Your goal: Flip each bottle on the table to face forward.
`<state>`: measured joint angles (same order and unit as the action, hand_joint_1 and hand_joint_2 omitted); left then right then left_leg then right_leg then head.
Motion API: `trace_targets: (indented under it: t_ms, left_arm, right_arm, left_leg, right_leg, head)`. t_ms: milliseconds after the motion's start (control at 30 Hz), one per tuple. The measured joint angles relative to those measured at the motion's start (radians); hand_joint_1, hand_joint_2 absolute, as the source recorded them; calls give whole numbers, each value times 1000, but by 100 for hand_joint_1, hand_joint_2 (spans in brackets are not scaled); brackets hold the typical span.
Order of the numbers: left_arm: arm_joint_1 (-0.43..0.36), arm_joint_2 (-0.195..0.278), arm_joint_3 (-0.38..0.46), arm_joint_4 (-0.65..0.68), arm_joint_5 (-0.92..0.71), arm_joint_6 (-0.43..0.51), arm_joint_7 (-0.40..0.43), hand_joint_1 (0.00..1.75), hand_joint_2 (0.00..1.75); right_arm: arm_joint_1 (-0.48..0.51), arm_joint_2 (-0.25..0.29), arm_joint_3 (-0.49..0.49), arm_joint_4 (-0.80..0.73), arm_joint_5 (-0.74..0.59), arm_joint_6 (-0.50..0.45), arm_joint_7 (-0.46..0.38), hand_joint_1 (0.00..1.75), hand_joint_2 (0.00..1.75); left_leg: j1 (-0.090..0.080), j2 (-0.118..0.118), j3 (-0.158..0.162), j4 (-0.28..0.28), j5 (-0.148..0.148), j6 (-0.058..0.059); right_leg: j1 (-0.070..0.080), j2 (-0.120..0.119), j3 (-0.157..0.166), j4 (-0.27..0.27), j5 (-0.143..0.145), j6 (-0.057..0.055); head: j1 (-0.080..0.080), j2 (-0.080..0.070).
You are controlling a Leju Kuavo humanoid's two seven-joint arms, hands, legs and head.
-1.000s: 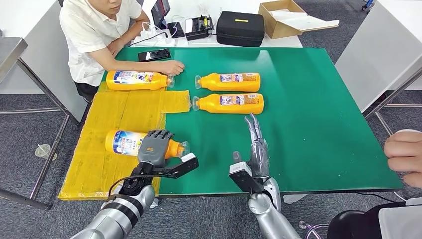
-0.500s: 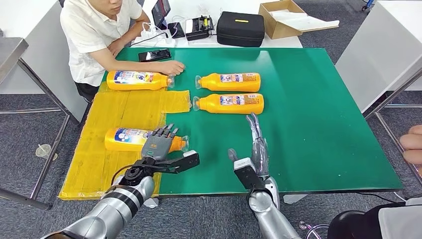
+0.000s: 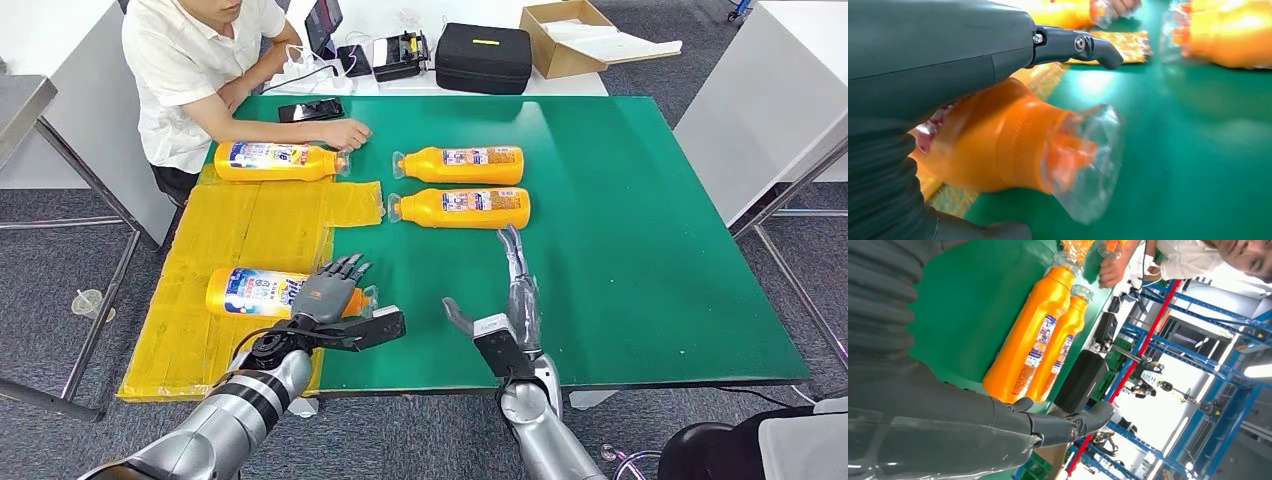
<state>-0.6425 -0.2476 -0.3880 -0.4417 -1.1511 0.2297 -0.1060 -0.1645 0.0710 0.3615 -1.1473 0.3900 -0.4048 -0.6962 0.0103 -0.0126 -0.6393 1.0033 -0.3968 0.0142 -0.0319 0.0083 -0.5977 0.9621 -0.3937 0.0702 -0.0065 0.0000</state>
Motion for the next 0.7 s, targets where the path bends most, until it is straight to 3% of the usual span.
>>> trace_targets:
  t_ms: [400, 567, 700]
  left_arm:
    - [2, -2, -5, -2, 44, -20, -59, 0, 175]
    - [27, -4, -22, -48, 71, 45, -94, 0, 175]
    - [80, -5, -62, -162, 151, 97, -124, 0, 175]
  right_arm:
    - [-6, -12, 11, 1, -17, -8, 0, 0, 175]
    - [-4, -18, 12, 1, -18, -28, 0, 0, 175]
    - [6, -23, 10, 1, 7, -45, 2, 0, 175]
  left_leg:
    - [0, 0, 0, 0, 0, 0]
    - [0, 0, 0, 0, 0, 0]
    - [0, 0, 0, 0, 0, 0]
  right_leg:
    - [0, 0, 0, 0, 0, 0]
    - [0, 0, -1, 0, 0, 0]
    - [0, 0, 0, 0, 0, 0]
  head:
    - [0, 0]
    - [0, 0]
    - [0, 0]
